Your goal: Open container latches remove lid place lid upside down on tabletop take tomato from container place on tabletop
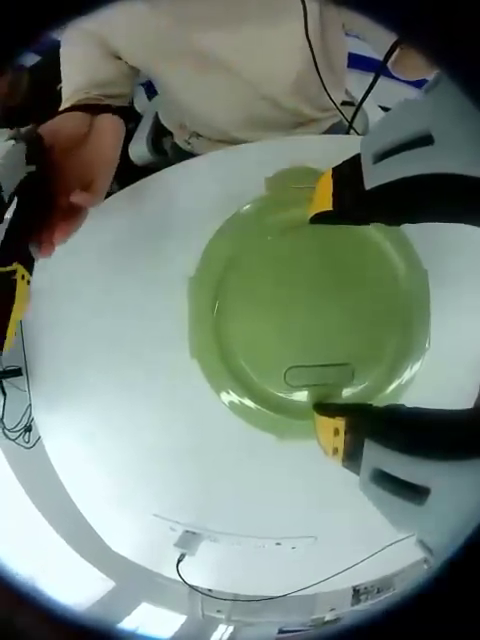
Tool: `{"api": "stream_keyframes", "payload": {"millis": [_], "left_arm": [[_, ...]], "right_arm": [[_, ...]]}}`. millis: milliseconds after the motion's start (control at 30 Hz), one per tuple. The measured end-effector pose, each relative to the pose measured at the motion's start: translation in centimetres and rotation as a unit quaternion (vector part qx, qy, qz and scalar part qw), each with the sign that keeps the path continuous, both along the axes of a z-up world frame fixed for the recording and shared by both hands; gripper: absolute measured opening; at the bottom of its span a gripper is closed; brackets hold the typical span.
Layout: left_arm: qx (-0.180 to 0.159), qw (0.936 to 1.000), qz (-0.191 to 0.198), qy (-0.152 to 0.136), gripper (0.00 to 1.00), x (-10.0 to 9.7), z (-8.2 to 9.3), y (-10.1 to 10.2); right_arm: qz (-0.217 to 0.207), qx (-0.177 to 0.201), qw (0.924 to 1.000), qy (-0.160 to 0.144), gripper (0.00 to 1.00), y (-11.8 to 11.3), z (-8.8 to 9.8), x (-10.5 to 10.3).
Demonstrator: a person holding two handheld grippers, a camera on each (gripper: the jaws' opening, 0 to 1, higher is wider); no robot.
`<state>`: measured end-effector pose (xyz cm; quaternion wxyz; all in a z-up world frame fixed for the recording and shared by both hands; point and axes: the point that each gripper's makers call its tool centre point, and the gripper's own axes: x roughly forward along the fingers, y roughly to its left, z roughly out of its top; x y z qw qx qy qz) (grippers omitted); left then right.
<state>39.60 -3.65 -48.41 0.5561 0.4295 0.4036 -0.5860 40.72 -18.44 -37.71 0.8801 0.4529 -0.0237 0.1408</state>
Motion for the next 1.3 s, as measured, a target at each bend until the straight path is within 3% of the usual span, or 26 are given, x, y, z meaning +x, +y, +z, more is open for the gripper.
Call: {"api": "stream_keyframes", "payload": {"millis": [167, 433, 767, 800, 1067, 1300], "left_arm": [[-0.001, 1.0000, 0.000, 0.000, 0.67, 0.0, 0.0, 0.0], [-0.006, 1.0000, 0.000, 0.000, 0.67, 0.0, 0.0, 0.0], [-0.008, 1.0000, 0.001, 0.000, 0.67, 0.0, 0.0, -0.1], [-0.009, 1.0000, 0.001, 0.000, 0.67, -0.1, 0.0, -0.1], [-0.007, 1.0000, 0.001, 0.000, 0.67, -0.1, 0.0, -0.1], [-0.011, 0.9999, 0.001, 0.000, 0.67, -0.1, 0.0, 0.0]], "right_arm": [[-0.013, 0.100, 0.9928, 0.065, 0.24, -0.3, -3.0, 0.1], [-0.019, 0.142, 0.9863, 0.080, 0.26, 0.6, -4.9, -0.4], [-0.038, 0.206, 0.9689, 0.131, 0.26, 2.1, -8.4, -0.4], [-0.038, 0.224, 0.9641, 0.138, 0.26, 2.4, -8.9, -0.4], [-0.046, 0.248, 0.9522, 0.172, 0.25, 3.9, -11.9, -0.2], [-0.039, 0.270, 0.9441, 0.185, 0.23, 5.5, -12.8, 0.3]]}}
